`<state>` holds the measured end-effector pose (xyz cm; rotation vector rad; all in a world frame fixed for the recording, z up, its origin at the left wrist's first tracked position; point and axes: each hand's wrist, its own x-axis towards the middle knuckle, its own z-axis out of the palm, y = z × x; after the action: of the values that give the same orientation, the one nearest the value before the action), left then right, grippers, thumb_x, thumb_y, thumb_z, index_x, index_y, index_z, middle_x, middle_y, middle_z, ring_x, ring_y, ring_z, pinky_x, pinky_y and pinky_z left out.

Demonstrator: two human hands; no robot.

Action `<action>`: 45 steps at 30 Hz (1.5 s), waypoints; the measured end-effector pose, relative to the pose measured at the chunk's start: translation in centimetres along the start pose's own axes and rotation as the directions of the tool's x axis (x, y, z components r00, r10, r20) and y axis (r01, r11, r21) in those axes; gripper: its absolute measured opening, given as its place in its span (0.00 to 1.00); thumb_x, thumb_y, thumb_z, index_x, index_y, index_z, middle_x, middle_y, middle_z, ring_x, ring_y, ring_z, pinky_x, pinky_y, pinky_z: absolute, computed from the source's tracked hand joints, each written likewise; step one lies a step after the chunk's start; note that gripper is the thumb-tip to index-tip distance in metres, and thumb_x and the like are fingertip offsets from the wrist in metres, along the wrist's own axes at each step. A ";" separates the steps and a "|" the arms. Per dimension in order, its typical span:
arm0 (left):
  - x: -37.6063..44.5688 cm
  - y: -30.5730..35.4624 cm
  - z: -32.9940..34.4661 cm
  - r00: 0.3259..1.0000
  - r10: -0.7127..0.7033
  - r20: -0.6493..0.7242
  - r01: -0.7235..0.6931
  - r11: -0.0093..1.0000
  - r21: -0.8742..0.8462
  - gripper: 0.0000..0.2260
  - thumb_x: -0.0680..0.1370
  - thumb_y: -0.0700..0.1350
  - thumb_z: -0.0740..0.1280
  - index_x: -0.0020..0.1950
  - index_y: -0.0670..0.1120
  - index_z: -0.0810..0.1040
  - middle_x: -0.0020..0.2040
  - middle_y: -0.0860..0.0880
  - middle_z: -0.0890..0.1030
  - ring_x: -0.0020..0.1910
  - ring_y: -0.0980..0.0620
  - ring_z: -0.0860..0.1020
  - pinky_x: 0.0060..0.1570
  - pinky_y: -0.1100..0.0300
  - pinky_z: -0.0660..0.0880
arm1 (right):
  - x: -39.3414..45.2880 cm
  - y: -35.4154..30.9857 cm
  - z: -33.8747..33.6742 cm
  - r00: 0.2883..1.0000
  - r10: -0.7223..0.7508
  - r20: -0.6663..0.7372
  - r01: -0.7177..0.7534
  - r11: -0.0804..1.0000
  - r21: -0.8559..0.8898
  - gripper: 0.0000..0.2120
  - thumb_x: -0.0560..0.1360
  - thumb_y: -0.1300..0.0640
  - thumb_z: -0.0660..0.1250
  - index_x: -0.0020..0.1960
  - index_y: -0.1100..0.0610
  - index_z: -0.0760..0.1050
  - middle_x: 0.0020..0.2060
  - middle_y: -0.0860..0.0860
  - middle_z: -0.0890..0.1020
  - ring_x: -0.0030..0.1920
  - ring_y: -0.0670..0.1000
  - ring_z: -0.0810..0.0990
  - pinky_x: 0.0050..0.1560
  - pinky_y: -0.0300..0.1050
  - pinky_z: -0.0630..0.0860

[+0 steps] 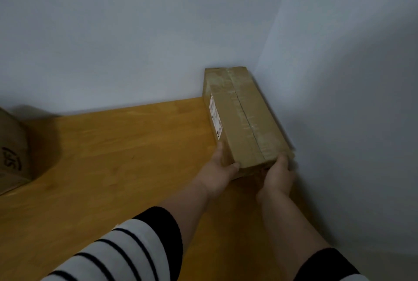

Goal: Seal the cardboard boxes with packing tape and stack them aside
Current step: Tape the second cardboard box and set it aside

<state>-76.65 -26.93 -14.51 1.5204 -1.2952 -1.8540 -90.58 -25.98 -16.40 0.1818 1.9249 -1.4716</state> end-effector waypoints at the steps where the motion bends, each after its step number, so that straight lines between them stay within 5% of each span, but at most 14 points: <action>1: -0.4 -0.2 -0.7 0.999 -0.022 -0.033 0.022 1.000 0.004 0.36 0.79 0.53 0.67 0.79 0.63 0.47 0.76 0.60 0.60 0.74 0.50 0.63 0.69 0.55 0.62 | -0.6 0.3 0.0 0.999 0.003 -0.032 -0.003 1.000 0.011 0.23 0.76 0.37 0.60 0.62 0.52 0.64 0.55 0.54 0.73 0.52 0.59 0.76 0.54 0.58 0.76; 5: -2.9 -1.2 -5.3 0.976 -0.091 -0.199 0.089 0.996 -0.020 0.32 0.80 0.54 0.65 0.79 0.59 0.52 0.78 0.53 0.60 0.73 0.43 0.66 0.70 0.45 0.67 | -4.6 2.2 0.4 0.995 -0.079 -0.069 0.074 0.995 -0.072 0.23 0.79 0.37 0.56 0.62 0.54 0.67 0.48 0.51 0.73 0.44 0.56 0.73 0.39 0.46 0.67; 7: -5.0 -1.9 -8.6 0.953 -0.102 -0.286 0.093 0.995 -0.044 0.30 0.81 0.52 0.64 0.80 0.55 0.54 0.78 0.53 0.61 0.73 0.43 0.67 0.70 0.45 0.67 | -7.7 3.9 1.3 0.985 -0.168 0.050 0.175 0.965 -0.194 0.18 0.80 0.41 0.56 0.57 0.55 0.70 0.43 0.50 0.75 0.40 0.54 0.75 0.36 0.46 0.68; 9: -7.6 -2.8 -12.3 0.920 -0.115 -0.374 0.096 0.993 -0.069 0.29 0.82 0.50 0.64 0.80 0.53 0.56 0.77 0.51 0.63 0.70 0.44 0.69 0.68 0.44 0.69 | -11.4 5.9 2.6 0.947 -0.205 0.246 0.277 0.910 -0.308 0.14 0.81 0.45 0.57 0.51 0.56 0.72 0.43 0.53 0.78 0.44 0.58 0.77 0.43 0.53 0.74; 11: -10.8 -4.1 -16.2 0.875 -0.149 -0.460 0.115 0.988 -0.102 0.28 0.82 0.49 0.63 0.80 0.51 0.57 0.77 0.50 0.64 0.67 0.43 0.72 0.67 0.44 0.70 | -15.4 8.2 3.8 0.884 -0.134 0.447 0.328 0.860 -0.392 0.13 0.82 0.49 0.59 0.45 0.56 0.72 0.43 0.56 0.79 0.44 0.58 0.78 0.48 0.54 0.76; 13: -14.4 -5.7 -20.2 0.840 -0.178 -0.513 0.107 0.981 -0.164 0.27 0.82 0.49 0.63 0.79 0.50 0.57 0.76 0.48 0.64 0.67 0.43 0.72 0.66 0.45 0.71 | -19.5 10.8 4.8 0.794 0.017 0.608 0.346 0.810 -0.474 0.13 0.82 0.51 0.60 0.42 0.56 0.71 0.38 0.54 0.77 0.38 0.53 0.76 0.44 0.49 0.74; 17: -22.7 -9.7 -28.4 0.788 -0.173 -0.591 0.057 0.976 -0.209 0.24 0.82 0.47 0.63 0.77 0.48 0.61 0.73 0.46 0.68 0.65 0.44 0.72 0.57 0.51 0.72 | -28.7 16.5 6.1 0.610 0.240 0.755 0.452 0.678 -0.580 0.08 0.81 0.52 0.61 0.45 0.53 0.71 0.42 0.53 0.78 0.36 0.49 0.76 0.38 0.41 0.72; 27: -41.7 -20.0 -45.6 0.696 -0.163 -0.699 0.038 0.981 -0.191 0.20 0.80 0.47 0.66 0.72 0.48 0.69 0.54 0.52 0.77 0.52 0.50 0.78 0.47 0.55 0.76 | -51.4 28.9 7.5 0.434 0.359 0.826 0.634 0.531 -0.563 0.09 0.81 0.54 0.61 0.57 0.56 0.74 0.47 0.52 0.80 0.43 0.48 0.79 0.46 0.43 0.75; 34: -45.2 -22.2 -52.1 0.658 -0.156 -0.737 -0.040 0.970 -0.241 0.18 0.81 0.45 0.65 0.71 0.46 0.71 0.57 0.48 0.78 0.53 0.48 0.79 0.51 0.53 0.76 | -57.7 31.7 11.2 0.365 0.341 0.866 0.772 0.410 -0.486 0.10 0.81 0.54 0.60 0.58 0.56 0.74 0.46 0.51 0.80 0.43 0.49 0.79 0.45 0.43 0.75; 37: -45.3 -22.2 -54.1 0.611 -0.154 -0.777 -0.081 0.963 -0.256 0.15 0.81 0.44 0.65 0.68 0.46 0.73 0.56 0.46 0.78 0.52 0.50 0.79 0.46 0.56 0.75 | -58.7 32.7 14.4 0.360 0.274 0.892 0.816 0.371 -0.443 0.09 0.80 0.53 0.62 0.58 0.54 0.73 0.50 0.52 0.80 0.50 0.53 0.80 0.54 0.50 0.78; 39: -45.2 -22.2 -55.4 0.586 -0.155 -0.795 -0.088 0.964 -0.253 0.13 0.81 0.44 0.64 0.66 0.47 0.73 0.56 0.46 0.78 0.51 0.50 0.79 0.43 0.58 0.74 | -59.5 33.1 16.5 0.355 0.212 0.911 0.807 0.422 -0.413 0.11 0.79 0.53 0.64 0.61 0.53 0.69 0.50 0.49 0.77 0.48 0.51 0.78 0.47 0.48 0.79; 42: -44.9 -22.5 -57.4 0.572 -0.151 -0.806 -0.076 0.969 -0.235 0.12 0.81 0.44 0.64 0.65 0.48 0.73 0.56 0.47 0.79 0.52 0.50 0.79 0.45 0.57 0.75 | -60.8 33.8 18.9 0.334 0.015 0.942 0.828 0.473 -0.301 0.19 0.78 0.55 0.67 0.65 0.49 0.62 0.44 0.47 0.75 0.33 0.44 0.78 0.24 0.35 0.71; 45: -44.4 -23.2 -58.9 0.576 -0.150 -0.804 -0.060 0.972 -0.225 0.12 0.81 0.45 0.64 0.64 0.48 0.74 0.55 0.48 0.79 0.52 0.50 0.79 0.47 0.55 0.76 | -61.6 34.8 20.6 0.273 -0.070 0.959 0.884 0.411 -0.222 0.28 0.78 0.54 0.67 0.70 0.42 0.54 0.45 0.48 0.78 0.29 0.43 0.78 0.20 0.32 0.67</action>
<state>-2.95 -4.19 -8.76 1.9230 -0.5562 -0.9768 -18.09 -14.35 -9.59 -1.5827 1.4833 -0.5869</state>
